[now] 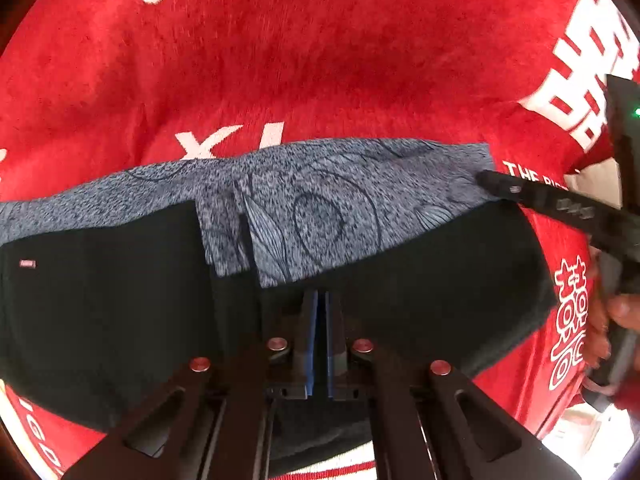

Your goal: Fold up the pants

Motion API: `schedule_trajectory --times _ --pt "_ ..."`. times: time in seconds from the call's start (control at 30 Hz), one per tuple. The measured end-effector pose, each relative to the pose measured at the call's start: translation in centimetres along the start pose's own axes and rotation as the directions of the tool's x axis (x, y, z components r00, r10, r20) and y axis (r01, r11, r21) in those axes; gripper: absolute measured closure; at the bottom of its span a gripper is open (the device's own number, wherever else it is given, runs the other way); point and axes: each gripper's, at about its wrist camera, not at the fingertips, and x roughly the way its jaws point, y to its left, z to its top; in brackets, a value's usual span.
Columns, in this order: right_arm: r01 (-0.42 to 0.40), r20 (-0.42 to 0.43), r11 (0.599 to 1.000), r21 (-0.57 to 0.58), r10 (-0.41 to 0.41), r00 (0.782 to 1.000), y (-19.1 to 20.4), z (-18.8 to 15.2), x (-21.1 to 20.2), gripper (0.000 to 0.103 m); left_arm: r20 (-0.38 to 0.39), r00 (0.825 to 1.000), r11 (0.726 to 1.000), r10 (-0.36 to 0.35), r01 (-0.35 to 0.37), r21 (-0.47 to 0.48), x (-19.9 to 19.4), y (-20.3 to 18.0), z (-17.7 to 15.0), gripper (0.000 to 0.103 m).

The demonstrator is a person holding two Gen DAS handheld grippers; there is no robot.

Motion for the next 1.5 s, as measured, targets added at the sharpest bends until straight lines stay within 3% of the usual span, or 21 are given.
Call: schedule_trajectory --times 0.13,0.3,0.37,0.43,0.47,0.6,0.67,0.77,0.83,0.87,0.93,1.1,1.17,1.23,1.5 --pt "0.069 0.035 0.994 -0.089 -0.066 0.997 2.2 -1.1 -0.8 0.084 0.012 1.000 1.000 0.017 -0.017 -0.006 -0.5 -0.2 -0.6 0.099" --pt "0.008 0.052 0.997 -0.077 -0.004 0.999 3.1 -2.0 -3.7 0.084 0.023 0.998 0.998 0.050 -0.049 -0.028 -2.1 0.4 -1.0 0.098" --pt "-0.021 0.060 0.997 -0.079 0.026 0.998 4.2 -3.1 -4.6 0.079 0.020 0.998 0.998 0.054 -0.053 -0.044 -2.5 0.8 -1.3 0.098" --pt "-0.034 0.059 0.997 -0.073 0.038 0.998 5.0 -4.3 -4.9 0.058 0.001 0.996 0.995 0.084 -0.084 -0.051 -2.4 1.1 -1.6 0.098" --pt "-0.025 0.057 0.997 -0.073 0.030 0.998 5.6 -5.0 -4.7 0.055 0.003 0.996 0.995 0.084 -0.084 -0.052 -2.5 1.3 -1.7 0.098" --pt "0.024 -0.008 0.996 -0.089 -0.025 1.000 7.1 -6.7 -2.3 0.053 0.006 0.996 0.995 0.089 -0.088 -0.056 -2.3 1.6 -1.7 0.098" --pt "0.066 0.002 0.991 -0.116 -0.066 0.998 8.0 -7.2 -1.8 0.051 0.009 0.996 0.994 0.091 -0.090 -0.056 -2.2 1.4 -1.7 0.098" --pt "0.038 -0.001 0.993 -0.111 -0.039 0.999 8.3 -7.1 -2.4 0.049 0.016 0.997 0.995 0.081 -0.080 -0.061 -2.7 1.4 -1.9 0.098" --pt "0.020 -0.006 0.994 -0.107 -0.021 1.000 8.4 -7.2 -2.9 0.049 0.023 0.996 0.994 0.086 -0.085 -0.072 -3.1 1.5 -2.3 0.051" --pt "0.019 -0.007 0.994 -0.110 -0.019 1.000 8.4 -7.3 -3.2 0.049 0.037 0.994 0.991 0.105 -0.101 -0.086 -3.5 1.7 -2.5 0.015" --pt "0.018 -0.007 0.994 -0.105 -0.019 1.000 8.1 -7.4 -3.9 0.051 0.076 0.991 0.989 0.110 -0.102 -0.104 -4.4 2.0 -2.8 0.012" --pt "0.012 -0.021 0.994 -0.105 -0.014 1.000 7.8 -8.1 -4.6 0.051 0.054 0.988 0.985 0.144 -0.138 -0.104 -4.8 2.2 -3.4 0.012" --pt "0.014 -0.032 0.994 -0.112 -0.017 0.999 7.9 -8.1 -4.7 0.046 0.050 0.986 0.982 0.162 -0.156 -0.108 -5.1 2.4 -3.7 0.012" --pt "0.019 -0.038 0.993 -0.119 -0.024 0.999 8.2 -8.0 -5.0 0.034 0.045 0.984 0.979 0.173 -0.167 -0.119 -5.4 2.7 -4.0 0.012" --pt "0.078 -0.031 0.977 -0.198 -0.086 0.996 11.1 -7.2 -5.1 0.023 0.024 0.983 0.964 0.182 -0.173 -0.203 -7.3 5.4 -6.7 0.012"
